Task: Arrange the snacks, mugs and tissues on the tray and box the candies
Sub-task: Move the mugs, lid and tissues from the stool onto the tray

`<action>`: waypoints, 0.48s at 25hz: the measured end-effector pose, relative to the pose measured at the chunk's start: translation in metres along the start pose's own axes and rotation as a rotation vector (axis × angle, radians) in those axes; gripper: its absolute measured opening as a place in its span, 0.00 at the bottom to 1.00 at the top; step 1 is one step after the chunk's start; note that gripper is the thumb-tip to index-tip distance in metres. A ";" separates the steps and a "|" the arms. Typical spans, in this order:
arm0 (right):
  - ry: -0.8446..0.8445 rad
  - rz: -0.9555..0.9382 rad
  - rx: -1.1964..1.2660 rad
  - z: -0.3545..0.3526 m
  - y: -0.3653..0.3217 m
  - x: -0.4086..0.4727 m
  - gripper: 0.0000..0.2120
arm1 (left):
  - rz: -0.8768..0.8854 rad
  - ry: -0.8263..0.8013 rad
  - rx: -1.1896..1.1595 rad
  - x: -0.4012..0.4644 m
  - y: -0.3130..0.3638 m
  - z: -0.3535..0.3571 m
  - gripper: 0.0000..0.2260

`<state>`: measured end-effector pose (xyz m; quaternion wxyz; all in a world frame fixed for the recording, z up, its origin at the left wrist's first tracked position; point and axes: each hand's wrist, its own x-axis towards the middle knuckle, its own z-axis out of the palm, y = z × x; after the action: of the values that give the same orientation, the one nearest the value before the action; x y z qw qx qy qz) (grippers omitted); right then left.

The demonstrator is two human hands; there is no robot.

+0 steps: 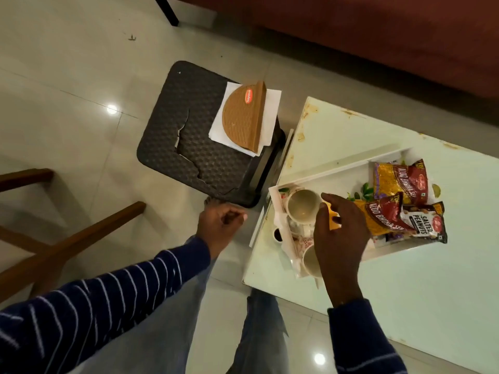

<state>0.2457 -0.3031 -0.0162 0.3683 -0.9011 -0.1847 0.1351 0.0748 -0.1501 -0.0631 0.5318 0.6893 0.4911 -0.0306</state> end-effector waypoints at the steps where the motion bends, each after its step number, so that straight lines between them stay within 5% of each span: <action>1: -0.017 -0.006 0.017 0.010 -0.014 0.008 0.10 | -0.002 0.051 -0.045 0.012 0.005 -0.009 0.04; 8: -0.214 -0.004 0.065 0.097 -0.089 0.062 0.16 | -0.121 0.251 -0.379 0.099 0.046 -0.035 0.11; 12: -0.324 0.011 -0.016 0.143 -0.105 0.083 0.25 | -0.222 0.213 -0.500 0.140 0.064 -0.044 0.17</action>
<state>0.2415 -0.1103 -0.0493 0.3257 -0.8714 -0.2380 0.2791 0.1712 -0.0237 -0.0783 0.6240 0.4783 0.6088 0.1061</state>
